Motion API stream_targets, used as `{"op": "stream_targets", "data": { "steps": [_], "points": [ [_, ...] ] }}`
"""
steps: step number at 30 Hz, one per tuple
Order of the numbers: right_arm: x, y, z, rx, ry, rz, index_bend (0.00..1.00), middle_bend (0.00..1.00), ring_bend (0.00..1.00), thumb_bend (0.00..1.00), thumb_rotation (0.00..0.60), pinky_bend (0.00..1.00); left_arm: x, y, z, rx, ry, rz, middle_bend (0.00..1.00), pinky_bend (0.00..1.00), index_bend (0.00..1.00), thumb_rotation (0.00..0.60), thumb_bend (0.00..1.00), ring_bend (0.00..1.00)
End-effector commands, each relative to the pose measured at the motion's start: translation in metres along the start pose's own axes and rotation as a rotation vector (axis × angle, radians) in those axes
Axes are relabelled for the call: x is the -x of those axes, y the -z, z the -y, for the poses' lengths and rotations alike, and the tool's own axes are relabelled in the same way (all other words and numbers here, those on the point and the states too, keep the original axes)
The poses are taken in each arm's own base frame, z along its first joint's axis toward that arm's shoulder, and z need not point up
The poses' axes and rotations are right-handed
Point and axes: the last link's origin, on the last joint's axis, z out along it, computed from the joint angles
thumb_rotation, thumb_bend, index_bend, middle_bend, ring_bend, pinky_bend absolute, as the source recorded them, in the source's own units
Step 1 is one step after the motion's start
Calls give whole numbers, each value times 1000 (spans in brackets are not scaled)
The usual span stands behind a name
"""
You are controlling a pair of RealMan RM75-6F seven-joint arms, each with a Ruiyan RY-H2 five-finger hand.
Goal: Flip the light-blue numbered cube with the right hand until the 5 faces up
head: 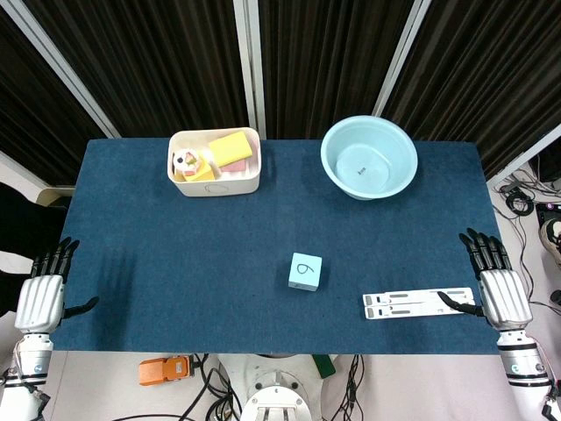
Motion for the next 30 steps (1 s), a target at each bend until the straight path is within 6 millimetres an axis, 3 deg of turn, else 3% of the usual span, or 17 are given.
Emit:
{"op": "stream_targets", "data": {
  "steps": [1, 7, 10, 15, 20, 26, 30],
  "points": [
    [2, 1, 1, 4, -2, 8, 0, 49, 0, 282, 479, 0, 1, -1, 0, 2, 2, 1, 0, 0, 13, 600, 10, 0],
    [4, 1, 13, -10, -30, 42, 0, 49, 0, 282, 479, 4, 1, 0, 0, 6, 2, -2, 0, 0, 13, 600, 10, 0],
    [6, -5, 33, -46, -75, 66, 0, 48, 0, 282, 484, 38, 2, -1, 0, 8, 11, -4, 0, 0, 12, 600, 10, 0],
    [17, -23, 92, -131, -104, 141, 0, 48, 0, 270, 487, 97, 3, -3, -2, 23, 18, -10, 0, 0, 13, 600, 10, 0],
    [42, -44, 152, -206, -53, 266, 0, 48, 0, 220, 491, 119, 3, -1, -1, 33, 22, -15, 0, 0, 13, 600, 10, 0],
    [73, -66, 200, -224, -4, 330, 0, 48, 0, 219, 491, 123, 5, 3, 4, 18, 27, -14, 0, 0, 13, 600, 10, 0],
    [90, -78, 222, -214, 20, 360, 0, 48, 0, 219, 491, 123, 7, 4, 6, 13, 31, -9, 0, 0, 13, 600, 11, 0]
  ]
}}
